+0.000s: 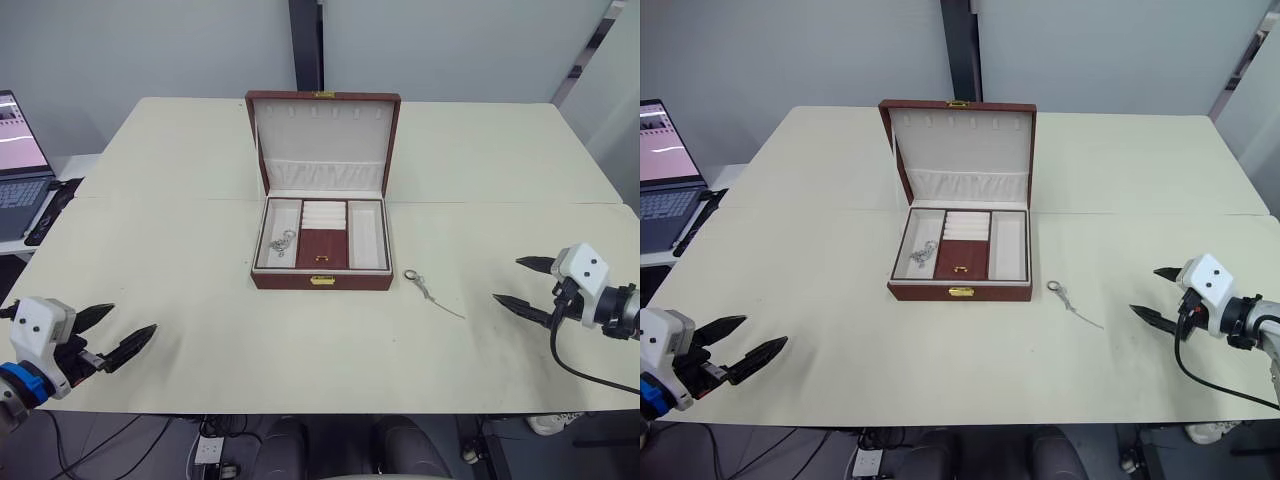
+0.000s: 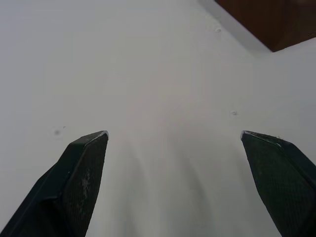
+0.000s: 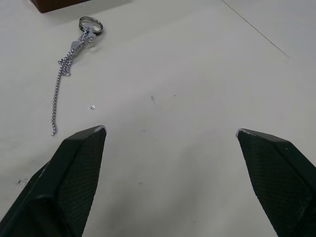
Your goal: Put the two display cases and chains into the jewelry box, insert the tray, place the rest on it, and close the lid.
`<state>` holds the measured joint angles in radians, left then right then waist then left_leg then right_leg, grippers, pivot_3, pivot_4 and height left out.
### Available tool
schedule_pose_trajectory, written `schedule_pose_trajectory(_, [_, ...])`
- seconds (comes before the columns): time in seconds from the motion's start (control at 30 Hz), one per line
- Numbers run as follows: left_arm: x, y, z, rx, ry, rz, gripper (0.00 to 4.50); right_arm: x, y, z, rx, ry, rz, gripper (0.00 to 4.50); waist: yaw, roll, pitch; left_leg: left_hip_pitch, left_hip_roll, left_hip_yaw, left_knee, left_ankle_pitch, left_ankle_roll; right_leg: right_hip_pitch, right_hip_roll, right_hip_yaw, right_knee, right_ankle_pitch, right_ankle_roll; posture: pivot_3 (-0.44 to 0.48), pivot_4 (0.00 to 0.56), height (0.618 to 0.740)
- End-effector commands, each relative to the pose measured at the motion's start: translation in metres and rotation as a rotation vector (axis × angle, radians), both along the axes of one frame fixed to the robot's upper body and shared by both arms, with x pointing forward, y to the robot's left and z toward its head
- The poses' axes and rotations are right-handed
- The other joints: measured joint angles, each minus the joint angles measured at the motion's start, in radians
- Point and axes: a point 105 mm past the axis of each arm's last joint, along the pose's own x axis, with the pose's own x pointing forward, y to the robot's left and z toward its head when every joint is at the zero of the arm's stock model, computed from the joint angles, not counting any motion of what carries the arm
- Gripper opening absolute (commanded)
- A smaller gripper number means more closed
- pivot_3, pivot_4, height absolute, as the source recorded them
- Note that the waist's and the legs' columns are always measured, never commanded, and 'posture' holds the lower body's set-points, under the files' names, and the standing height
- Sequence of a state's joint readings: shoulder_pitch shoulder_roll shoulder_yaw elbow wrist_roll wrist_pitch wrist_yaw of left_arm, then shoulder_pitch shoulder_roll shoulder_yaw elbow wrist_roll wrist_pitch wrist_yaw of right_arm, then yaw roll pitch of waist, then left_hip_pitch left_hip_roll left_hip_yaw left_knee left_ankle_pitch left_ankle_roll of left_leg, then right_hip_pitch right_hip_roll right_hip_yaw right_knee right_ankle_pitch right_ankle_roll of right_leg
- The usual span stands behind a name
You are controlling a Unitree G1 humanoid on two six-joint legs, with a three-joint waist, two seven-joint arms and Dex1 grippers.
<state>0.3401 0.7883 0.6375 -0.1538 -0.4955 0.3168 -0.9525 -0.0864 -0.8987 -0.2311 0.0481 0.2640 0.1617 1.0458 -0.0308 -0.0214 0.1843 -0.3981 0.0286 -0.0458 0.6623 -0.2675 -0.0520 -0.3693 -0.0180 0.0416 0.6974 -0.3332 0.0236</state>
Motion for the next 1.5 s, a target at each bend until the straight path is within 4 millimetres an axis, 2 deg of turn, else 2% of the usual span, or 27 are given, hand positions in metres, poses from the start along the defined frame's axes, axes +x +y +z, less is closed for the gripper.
schedule_pose_trajectory(0.03, [0.004,-0.028,0.025,0.028,-0.048,-0.148,4.46,-0.001,0.008,0.014,-0.013,-0.032,0.058,4.5,0.001,0.0,0.0,0.0,0.0,0.0,0.0,0.0,0.0,0.0,0.0,0.0,0.0,0.0,0.0,0.0,0.15,0.74])
schedule_pose_trajectory(0.2, [0.005,-0.079,0.038,0.007,-0.055,-0.375,4.46,-0.012,0.027,0.018,0.005,-0.007,0.129,4.5,0.001,0.0,0.0,0.0,0.0,0.0,0.0,0.0,0.0,0.0,0.0,0.0,0.0,0.0,0.0,0.0,0.15,0.74])
schedule_pose_trajectory(0.33, [-0.006,-0.131,0.048,-0.043,-0.062,-0.647,4.46,-0.027,0.052,0.013,0.043,0.033,0.185,4.5,0.003,0.0,0.0,0.0,0.0,0.0,0.0,0.0,0.0,0.0,0.0,0.0,0.0,0.0,0.0,0.0,0.15,0.74])
schedule_pose_trajectory(0.43, [-0.008,-0.152,0.055,-0.056,-0.078,-0.758,4.46,-0.035,0.068,0.008,0.074,0.041,0.194,4.5,0.002,0.0,0.0,0.0,0.0,-0.001,0.0,0.0,0.0,0.001,0.001,0.0,0.0,0.0,0.0,0.0,0.15,0.74])
schedule_pose_trajectory(0.53, [-0.011,-0.163,0.057,-0.046,-0.076,-0.821,4.46,-0.039,0.081,0.001,0.078,0.055,0.182,4.5,0.0,0.001,0.0,0.0,0.0,-0.001,0.0,0.0,0.0,0.001,0.002,0.0,0.0,0.0,0.0,0.0,0.15,0.74])
schedule_pose_trajectory(0.63, [-0.009,-0.164,0.054,-0.021,-0.072,-0.839,4.46,-0.035,0.091,-0.004,0.093,0.053,0.144,4.5,-0.002,0.001,0.0,0.001,0.001,0.0,0.0,0.0,0.0,0.0,0.005,0.001,0.0,0.0,0.0,0.0,0.15,0.74])
schedule_pose_trajectory(0.8, [-0.011,-0.172,0.06,-0.038,-0.095,-0.876,4.46,-0.013,0.099,-0.014,0.104,0.035,0.026,4.5,0.0,0.001,0.0,0.0,0.0,0.0,0.0,0.0,0.0,0.0,0.007,0.001,0.0,0.0,0.0,0.0,0.15,0.74])
schedule_pose_trajectory(1.07, [-0.008,-0.183,0.071,-0.06,-0.141,-0.903,4.46,0.012,0.109,-0.032,0.114,0.053,-0.072,4.5,0.0,0.001,0.0,0.0,0.0,-0.001,0.0,0.0,0.0,0.0,0.007,0.001,0.0,0.0,0.0,0.0,0.15,0.74])
schedule_pose_trajectory(1.13, [-0.008,-0.185,0.072,-0.065,-0.145,-0.908,4.5,0.018,0.115,-0.035,0.157,0.07,-0.105,4.09,0.0,0.001,0.0,0.0,0.001,-0.001,0.0,0.0,0.0,0.0,0.007,0.001,0.0,0.0,0.0,0.0,0.15,0.74])
schedule_pose_trajectory(1.23, [-0.007,-0.186,0.071,-0.067,-0.144,-0.906,4.5,0.019,0.121,-0.036,0.157,0.078,-0.103,3.2,0.0,0.001,0.0,0.0,0.001,0.0,0.0,0.0,0.0,-0.001,0.008,0.002,0.0,0.0,0.0,0.0,0.15,0.74])
schedule_pose_trajectory(1.33, [-0.007,-0.186,0.071,-0.069,-0.143,-0.902,4.5,0.019,0.121,-0.037,0.149,0.082,-0.119,2.19,0.0,0.001,0.0,0.0,0.001,-0.001,0.0,0.0,0.0,-0.001,0.008,0.001,0.0,0.0,0.0,0.0,0.15,0.74])
schedule_pose_trajectory(1.5, [-0.007,-0.186,0.07,-0.073,-0.14,-0.893,4.5,0.016,0.119,-0.033,0.145,0.084,-0.12,0.87,0.0,0.001,0.0,0.0,0.001,-0.001,0.0,0.0,0.0,0.0,0.008,0.001,0.0,0.0,0.0,0.0,0.15,0.74])
